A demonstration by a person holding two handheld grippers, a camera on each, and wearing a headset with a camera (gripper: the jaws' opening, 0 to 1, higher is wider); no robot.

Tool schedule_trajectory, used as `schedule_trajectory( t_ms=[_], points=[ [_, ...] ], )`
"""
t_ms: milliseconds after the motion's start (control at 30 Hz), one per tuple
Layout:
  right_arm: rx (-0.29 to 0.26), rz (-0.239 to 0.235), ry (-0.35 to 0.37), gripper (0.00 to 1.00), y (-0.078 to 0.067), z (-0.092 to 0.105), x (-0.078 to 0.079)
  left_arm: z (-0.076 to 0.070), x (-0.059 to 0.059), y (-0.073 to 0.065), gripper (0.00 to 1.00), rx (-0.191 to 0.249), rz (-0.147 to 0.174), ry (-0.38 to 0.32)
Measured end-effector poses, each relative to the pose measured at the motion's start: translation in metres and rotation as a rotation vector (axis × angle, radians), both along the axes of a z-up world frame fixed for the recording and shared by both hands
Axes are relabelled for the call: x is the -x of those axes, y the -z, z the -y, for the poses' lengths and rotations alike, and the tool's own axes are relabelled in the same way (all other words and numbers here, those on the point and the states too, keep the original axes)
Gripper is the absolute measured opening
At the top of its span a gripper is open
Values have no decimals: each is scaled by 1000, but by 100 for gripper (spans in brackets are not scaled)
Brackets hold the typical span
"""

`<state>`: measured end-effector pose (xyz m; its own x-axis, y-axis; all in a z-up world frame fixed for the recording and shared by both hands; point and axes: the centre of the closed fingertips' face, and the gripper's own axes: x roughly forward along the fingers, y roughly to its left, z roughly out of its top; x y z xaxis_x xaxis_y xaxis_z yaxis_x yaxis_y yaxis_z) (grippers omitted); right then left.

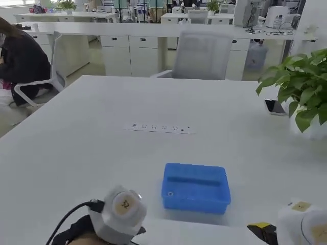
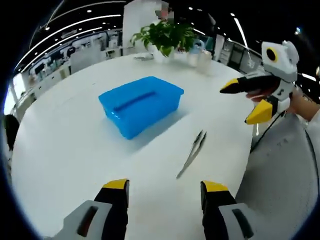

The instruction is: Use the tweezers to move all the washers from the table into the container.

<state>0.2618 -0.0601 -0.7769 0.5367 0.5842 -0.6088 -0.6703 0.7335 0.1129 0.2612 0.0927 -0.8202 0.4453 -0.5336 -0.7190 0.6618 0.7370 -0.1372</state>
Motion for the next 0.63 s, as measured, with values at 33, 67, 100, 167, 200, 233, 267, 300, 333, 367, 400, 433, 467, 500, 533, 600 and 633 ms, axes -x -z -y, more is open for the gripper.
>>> schedule_trajectory(
  t_ms=[33,67,100,167,200,233,267,300,333,367,400,433,467,500,533,600,633],
  points=[
    [-6,-2,17,66,0,1,-1,-3,1,-9,74,26,24,-39],
    [-10,-4,26,68,1,2,-2,-5,2,-15,79,39,41,-59],
    [-18,-3,43,70,1,4,-3,-10,3,-21,83,46,54,-91],
    [-27,2,71,74,1,7,-5,-13,5,-32,93,51,92,-130],
    [-32,6,85,76,0,9,-6,-16,8,-38,97,53,109,-150],
    [-34,5,90,77,0,9,-6,-17,10,-40,98,47,110,-154],
    [-40,0,96,78,1,10,-6,-21,10,-45,99,36,142,-178],
    [-41,3,106,78,2,11,-6,-25,9,-47,99,25,163,-195],
    [-36,4,118,81,2,12,-7,-29,9,-48,99,20,181,-213],
    [-31,0,120,82,3,12,-6,-31,10,-47,99,20,182,-223],
    [-29,5,125,84,2,12,-6,-35,10,-46,99,16,190,-243],
    [-29,10,128,86,1,12,-7,-36,10,-45,99,17,195,-249],
    [-32,13,130,86,0,12,-7,-37,11,-45,99,17,190,-248],
    [-42,11,133,86,-1,11,-7,-39,11,-44,99,15,184,-256],
    [-52,10,138,86,-2,12,-8,-40,11,-44,99,13,184,-258],
    [-61,8,142,87,-2,12,-8,-42,10,-46,99,15,193,-266],
    [-63,3,143,87,-2,12,-7,-43,9,-48,99,18,201,-270]
  ],
)
